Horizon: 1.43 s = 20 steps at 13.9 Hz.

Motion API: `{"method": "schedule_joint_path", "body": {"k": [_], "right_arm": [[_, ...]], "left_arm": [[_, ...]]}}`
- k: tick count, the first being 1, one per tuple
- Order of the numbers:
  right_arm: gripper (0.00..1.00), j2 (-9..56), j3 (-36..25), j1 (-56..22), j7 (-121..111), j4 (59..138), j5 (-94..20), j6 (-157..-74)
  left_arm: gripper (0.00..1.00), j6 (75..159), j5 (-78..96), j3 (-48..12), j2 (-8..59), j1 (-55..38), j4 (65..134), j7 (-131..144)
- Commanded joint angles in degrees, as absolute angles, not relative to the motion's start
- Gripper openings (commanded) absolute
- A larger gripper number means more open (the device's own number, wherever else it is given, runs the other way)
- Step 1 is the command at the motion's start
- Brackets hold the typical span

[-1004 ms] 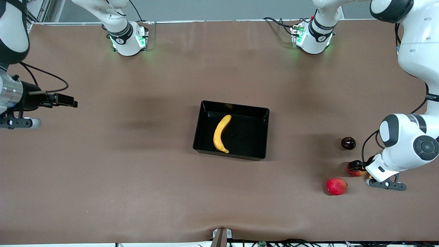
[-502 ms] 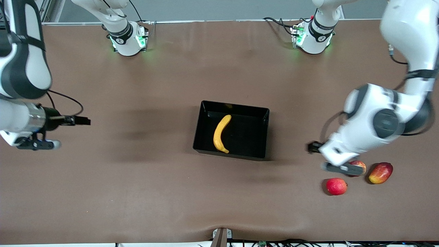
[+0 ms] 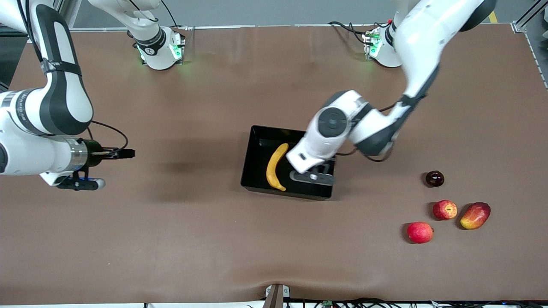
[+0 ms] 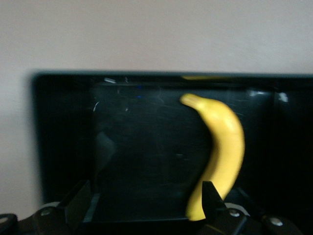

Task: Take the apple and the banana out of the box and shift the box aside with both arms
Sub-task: 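Grasp the banana with the left gripper while the right gripper approaches, then carry the banana to the fruits while the right gripper grasps the tray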

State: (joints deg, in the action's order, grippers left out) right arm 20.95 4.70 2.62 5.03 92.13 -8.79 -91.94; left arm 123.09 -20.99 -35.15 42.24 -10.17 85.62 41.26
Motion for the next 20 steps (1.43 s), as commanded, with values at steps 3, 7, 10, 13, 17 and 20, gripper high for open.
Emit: {"method": "schedule_joint_path", "body": {"k": [3, 7, 10, 13, 17, 20], "right_arm": [[1.0, 20.0, 4.7, 2.0, 9.9, 94.1, -16.5, -92.9], [1.0, 19.4, 4.7, -3.8, 17.3, 94.4, -17.1, -95.3], [1.0, 19.2, 4.7, -8.2, 22.8, 96.5, -17.1, -99.2], [1.0, 18.4, 4.7, -11.2, 22.9, 100.2, -17.1, -105.2], [1.0, 18.0, 4.7, -15.9, 29.2, 102.0, -17.1, -109.2], [1.0, 18.1, 4.7, -18.4, 29.9, 102.0, -17.1, -112.2]], "left_arm": [[1.0, 131.8, -23.0, -26.1, 48.0, -21.3, 84.5, 51.4], [1.0, 139.6, -23.4, -23.9, 51.4, -25.3, 84.5, 57.5], [0.93, 140.1, -23.5, -23.9, 52.2, -25.8, 84.5, 57.5], [0.55, 141.1, -23.5, -23.9, 53.2, -26.3, 84.5, 57.6], [0.19, 141.3, -23.5, -23.9, 53.0, -26.2, 84.3, 57.3], [0.23, 141.3, -23.2, -23.9, 53.0, -26.3, 82.4, 57.4]]}}
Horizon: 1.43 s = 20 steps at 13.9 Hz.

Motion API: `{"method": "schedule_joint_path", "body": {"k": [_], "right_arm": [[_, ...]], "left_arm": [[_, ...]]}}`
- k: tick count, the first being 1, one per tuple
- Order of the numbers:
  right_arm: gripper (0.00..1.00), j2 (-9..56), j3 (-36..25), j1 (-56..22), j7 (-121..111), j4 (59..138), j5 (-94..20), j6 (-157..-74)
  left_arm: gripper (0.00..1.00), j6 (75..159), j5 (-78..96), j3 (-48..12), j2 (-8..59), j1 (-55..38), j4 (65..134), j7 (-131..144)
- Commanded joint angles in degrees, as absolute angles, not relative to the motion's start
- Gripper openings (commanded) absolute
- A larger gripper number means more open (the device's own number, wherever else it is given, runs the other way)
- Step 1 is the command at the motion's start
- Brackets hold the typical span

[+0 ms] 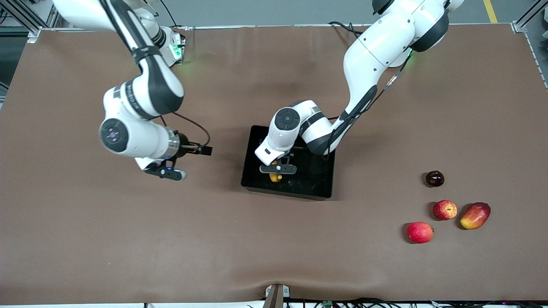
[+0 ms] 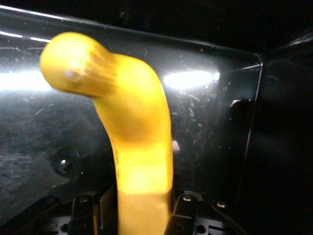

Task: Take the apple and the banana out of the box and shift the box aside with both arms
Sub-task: 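Carry the banana to the fruits while the right gripper grasps the tray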

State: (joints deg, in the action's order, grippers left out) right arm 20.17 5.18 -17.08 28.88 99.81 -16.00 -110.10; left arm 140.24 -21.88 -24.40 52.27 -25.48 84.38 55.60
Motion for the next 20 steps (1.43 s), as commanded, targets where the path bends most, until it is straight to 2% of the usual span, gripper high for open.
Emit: {"method": "schedule_joint_path", "body": {"k": [1, 2, 3, 8, 15, 20], "right_arm": [[1.0, 18.3, 4.7, -19.3, 29.9, 102.1, -17.1, -113.4], [1.0, 18.5, 4.7, -19.5, 30.0, 102.1, -17.1, -114.1], [1.0, 18.5, 4.7, -19.7, 30.0, 102.1, -17.1, -114.5], [1.0, 18.7, 4.7, -20.2, 30.2, 102.2, -17.0, -114.6], [1.0, 19.6, 4.7, -21.4, 31.3, 102.2, -17.0, -116.9], [1.0, 25.8, 4.7, -27.8, 36.0, 102.0, -16.5, -128.6]], "left_arm": [[0.21, 141.3, -23.2, -23.9, 53.0, -26.3, 82.3, 57.4], [0.14, 141.3, -23.2, -23.9, 53.0, -26.3, 82.2, 57.2], [0.0, 141.3, -23.4, -23.9, 52.9, -26.2, 82.2, 57.0], [0.0, 140.1, -23.9, -23.9, 49.8, -25.3, 82.3, 57.0], [0.0, 124.9, -22.8, -24.8, 37.9, -21.5, 82.4, 53.7], [0.0, 115.4, -19.0, -24.8, 32.7, -13.6, 83.0, 39.3]]}}
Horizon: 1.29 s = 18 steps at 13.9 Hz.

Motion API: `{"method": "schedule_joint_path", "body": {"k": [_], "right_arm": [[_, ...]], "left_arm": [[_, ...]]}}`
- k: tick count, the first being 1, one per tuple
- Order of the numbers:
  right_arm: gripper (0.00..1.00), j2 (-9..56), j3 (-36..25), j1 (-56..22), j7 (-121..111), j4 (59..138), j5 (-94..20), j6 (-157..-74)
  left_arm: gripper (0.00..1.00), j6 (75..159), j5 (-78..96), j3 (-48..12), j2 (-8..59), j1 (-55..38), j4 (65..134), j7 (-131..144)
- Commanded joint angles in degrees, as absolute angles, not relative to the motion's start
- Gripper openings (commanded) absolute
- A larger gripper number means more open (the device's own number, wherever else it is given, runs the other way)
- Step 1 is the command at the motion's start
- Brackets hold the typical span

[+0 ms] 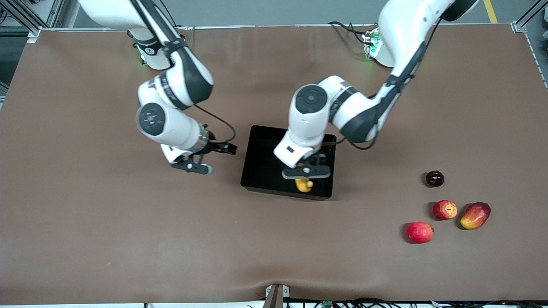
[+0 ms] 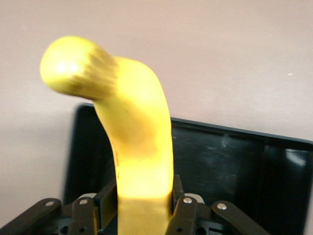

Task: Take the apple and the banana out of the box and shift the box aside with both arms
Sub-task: 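Carry the banana to the fruits while the right gripper grasps the tray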

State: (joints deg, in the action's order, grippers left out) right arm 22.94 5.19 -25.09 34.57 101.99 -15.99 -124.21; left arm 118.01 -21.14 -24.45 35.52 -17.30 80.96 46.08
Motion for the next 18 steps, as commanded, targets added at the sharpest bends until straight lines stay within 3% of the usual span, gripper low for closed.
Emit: {"method": "schedule_joint_path", "body": {"k": [1, 7, 8, 10, 11, 12, 18], "right_arm": [[1.0, 27.7, 4.6, -29.0, 36.0, 101.9, -16.3, -131.7], [1.0, 32.7, 4.5, -30.0, 35.9, 100.9, -8.0, -136.6], [0.86, 32.8, 4.5, -30.2, 35.8, 100.9, -7.8, -136.6], [0.24, 33.0, 4.5, -30.7, 35.9, 100.9, -7.6, -136.6], [0.07, 33.2, 4.5, -30.8, 35.9, 100.9, -7.6, -136.6], [0.0, 33.2, 4.5, -30.8, 35.9, 100.9, -7.6, -136.5], [0.0, 32.8, 4.5, -30.2, 35.9, 100.7, -7.6, -135.8]], "left_arm": [[0.0, 113.3, -18.5, -24.8, 32.3, -11.4, 83.3, 34.2], [0.0, 110.9, -18.4, -24.7, 33.3, -0.1, 86.5, 9.7], [0.0, 110.9, -19.1, -24.6, 34.3, 1.7, 86.6, 7.1], [0.0, 111.8, -19.2, -24.5, 36.5, 5.3, 86.7, 2.5], [0.0, 112.2, -19.2, -24.5, 37.7, 6.7, 86.7, 1.2], [0.0, 113.1, -19.4, -24.3, 38.8, 7.7, 86.7, 0.9], [0.0, 120.8, -31.5, -23.1, 42.1, 12.4, 92.0, 1.0]]}}
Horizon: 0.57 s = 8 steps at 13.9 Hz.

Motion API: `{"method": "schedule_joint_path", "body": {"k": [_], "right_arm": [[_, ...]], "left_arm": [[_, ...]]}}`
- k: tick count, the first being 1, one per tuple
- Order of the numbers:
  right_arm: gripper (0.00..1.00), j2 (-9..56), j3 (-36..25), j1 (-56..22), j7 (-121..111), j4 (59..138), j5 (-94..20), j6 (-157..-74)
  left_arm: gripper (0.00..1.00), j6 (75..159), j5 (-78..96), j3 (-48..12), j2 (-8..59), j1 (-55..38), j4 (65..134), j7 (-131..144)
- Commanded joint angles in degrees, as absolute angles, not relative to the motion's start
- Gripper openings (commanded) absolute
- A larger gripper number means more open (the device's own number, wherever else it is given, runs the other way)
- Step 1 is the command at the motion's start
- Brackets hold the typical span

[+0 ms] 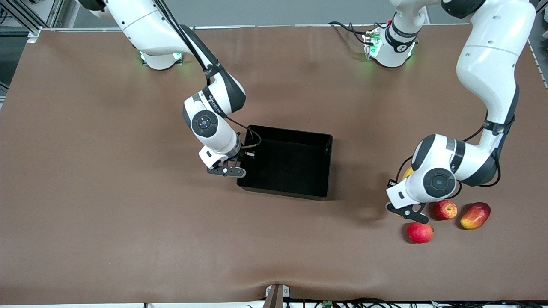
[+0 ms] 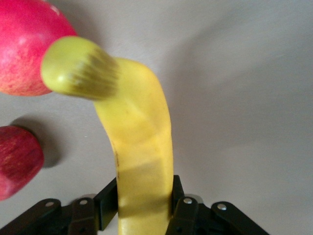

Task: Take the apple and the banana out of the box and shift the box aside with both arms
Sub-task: 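Slide the tray with the right gripper while the left gripper places the banana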

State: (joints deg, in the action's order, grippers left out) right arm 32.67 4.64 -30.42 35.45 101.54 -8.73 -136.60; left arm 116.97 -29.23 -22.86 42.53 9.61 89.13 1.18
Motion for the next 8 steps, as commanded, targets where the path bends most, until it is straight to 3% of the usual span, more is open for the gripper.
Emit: {"method": "schedule_joint_path", "body": {"k": [1, 2, 3, 7, 8], "right_arm": [[0.0, 32.2, 4.4, -29.8, 35.8, 100.7, -7.6, -135.5], [0.0, 30.7, 4.3, -29.2, 35.7, 100.7, -7.6, -133.8], [0.0, 29.2, 4.3, -28.0, 35.4, 100.2, -7.6, -130.8], [0.0, 24.4, 4.2, -21.9, 35.2, 96.2, -7.6, -116.1], [0.0, 22.8, 4.3, -19.6, 34.9, 96.2, -7.6, -113.8]], "left_arm": [[0.0, 122.6, -31.5, -23.0, 42.2, 12.9, 93.0, 1.0], [0.0, 123.8, -31.6, -22.9, 42.3, 13.0, 93.8, 1.0], [0.08, 124.4, -31.5, -22.7, 42.3, 13.4, 94.2, 1.0], [0.94, 124.7, -33.1, -22.8, 42.4, 14.1, 94.6, 0.9], [1.0, 124.7, -33.1, -22.8, 42.3, 14.2, 94.6, 0.9]]}}
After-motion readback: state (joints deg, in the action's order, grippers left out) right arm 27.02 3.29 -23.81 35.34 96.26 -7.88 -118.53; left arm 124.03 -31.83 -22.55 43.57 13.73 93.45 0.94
